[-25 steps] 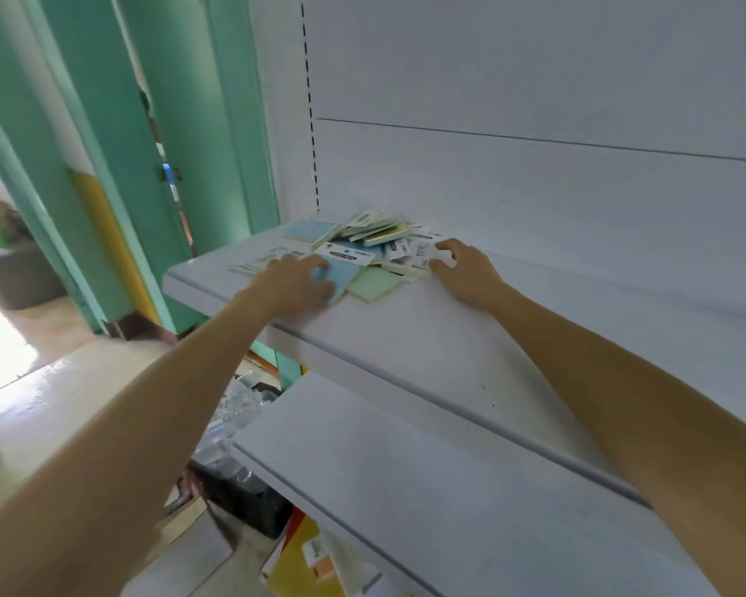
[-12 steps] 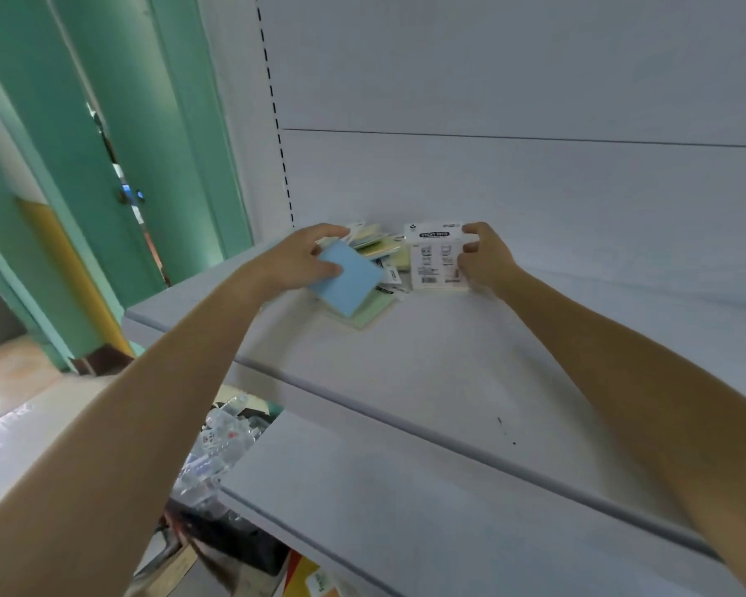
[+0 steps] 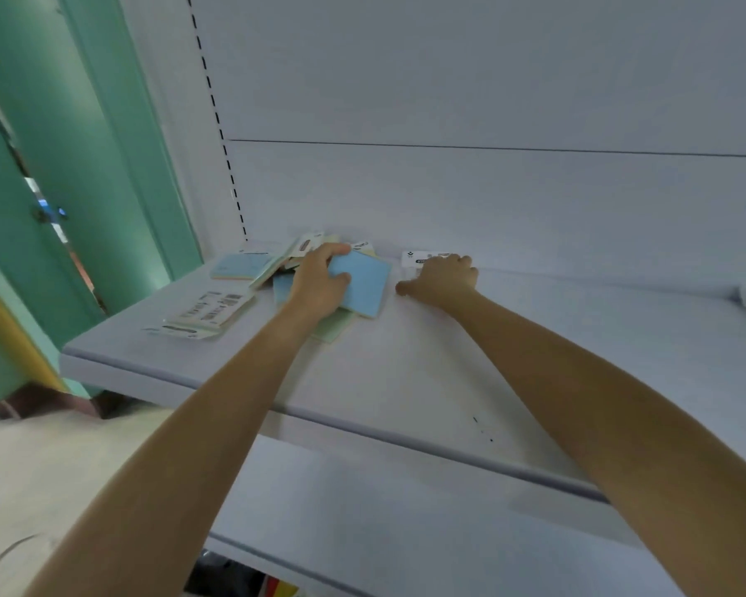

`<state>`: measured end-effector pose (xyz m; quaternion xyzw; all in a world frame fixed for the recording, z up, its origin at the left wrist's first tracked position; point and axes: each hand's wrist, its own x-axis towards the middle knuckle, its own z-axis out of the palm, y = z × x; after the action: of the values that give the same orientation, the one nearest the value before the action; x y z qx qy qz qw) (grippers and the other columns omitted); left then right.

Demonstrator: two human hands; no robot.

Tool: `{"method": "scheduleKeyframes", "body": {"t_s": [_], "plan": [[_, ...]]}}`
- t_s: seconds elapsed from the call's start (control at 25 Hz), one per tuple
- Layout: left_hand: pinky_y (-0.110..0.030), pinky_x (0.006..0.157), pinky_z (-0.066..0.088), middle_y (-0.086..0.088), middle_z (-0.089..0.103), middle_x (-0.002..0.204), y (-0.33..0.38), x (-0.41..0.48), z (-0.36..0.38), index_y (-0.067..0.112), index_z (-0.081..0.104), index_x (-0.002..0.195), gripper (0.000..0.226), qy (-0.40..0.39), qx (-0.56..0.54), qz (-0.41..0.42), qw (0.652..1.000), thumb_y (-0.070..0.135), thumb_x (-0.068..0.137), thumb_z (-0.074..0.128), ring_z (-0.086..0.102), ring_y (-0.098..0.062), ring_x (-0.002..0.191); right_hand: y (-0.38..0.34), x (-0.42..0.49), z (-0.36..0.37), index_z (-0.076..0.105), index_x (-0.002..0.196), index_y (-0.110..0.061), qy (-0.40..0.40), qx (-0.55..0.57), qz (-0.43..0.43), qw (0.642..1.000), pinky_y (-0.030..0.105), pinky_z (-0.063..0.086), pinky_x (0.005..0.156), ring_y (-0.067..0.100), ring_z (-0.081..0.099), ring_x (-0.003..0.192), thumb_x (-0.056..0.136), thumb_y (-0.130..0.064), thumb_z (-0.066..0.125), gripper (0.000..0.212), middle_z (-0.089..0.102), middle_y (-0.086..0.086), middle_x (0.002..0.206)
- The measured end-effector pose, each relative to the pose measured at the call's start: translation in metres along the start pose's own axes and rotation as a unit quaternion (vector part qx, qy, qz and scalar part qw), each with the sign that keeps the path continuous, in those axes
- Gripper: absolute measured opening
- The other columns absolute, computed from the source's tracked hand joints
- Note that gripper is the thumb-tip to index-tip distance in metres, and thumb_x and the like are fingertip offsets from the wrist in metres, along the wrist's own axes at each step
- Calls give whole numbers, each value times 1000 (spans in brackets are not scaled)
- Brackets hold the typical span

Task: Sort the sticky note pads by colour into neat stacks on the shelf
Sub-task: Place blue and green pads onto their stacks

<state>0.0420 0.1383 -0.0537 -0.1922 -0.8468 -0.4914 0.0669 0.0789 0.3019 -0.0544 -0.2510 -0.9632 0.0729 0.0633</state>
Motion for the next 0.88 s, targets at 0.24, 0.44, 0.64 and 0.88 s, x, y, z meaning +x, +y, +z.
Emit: {"method": "scheduleKeyframes", "body": {"t_s": [0.24,0.44,0.64,0.88], "plan": [[-23,94,37,-13,48,136,-2,-14,-8,6,51,125,44,-34,-43,9,998,-4,83,54,46,-25,124,13,-19,-32,47,118,0,42,72,-77,994,36,42,77,37,55,106,90,-16,41,32,55,21,118],[-24,92,36,-14,49,134,5,-25,-5,4,52,124,42,-15,-86,1,996,-5,83,54,48,-23,116,67,-37,-41,56,106,4,51,490,64,868,33,55,67,23,55,89,91,-8,40,25,54,11,93],[-36,100,41,-16,50,131,20,-34,26,4,51,125,46,-37,-139,3,990,-8,81,48,51,-27,114,114,-83,-37,52,108,-14,24,574,95,813,36,56,73,15,56,69,87,7,38,32,55,8,84],[-17,91,35,-12,40,140,86,-60,85,10,46,132,51,-95,-152,49,983,-5,84,43,43,-22,127,201,-132,-54,53,124,-5,109,586,137,791,29,59,70,15,57,78,90,8,31,43,54,-1,85]]}}
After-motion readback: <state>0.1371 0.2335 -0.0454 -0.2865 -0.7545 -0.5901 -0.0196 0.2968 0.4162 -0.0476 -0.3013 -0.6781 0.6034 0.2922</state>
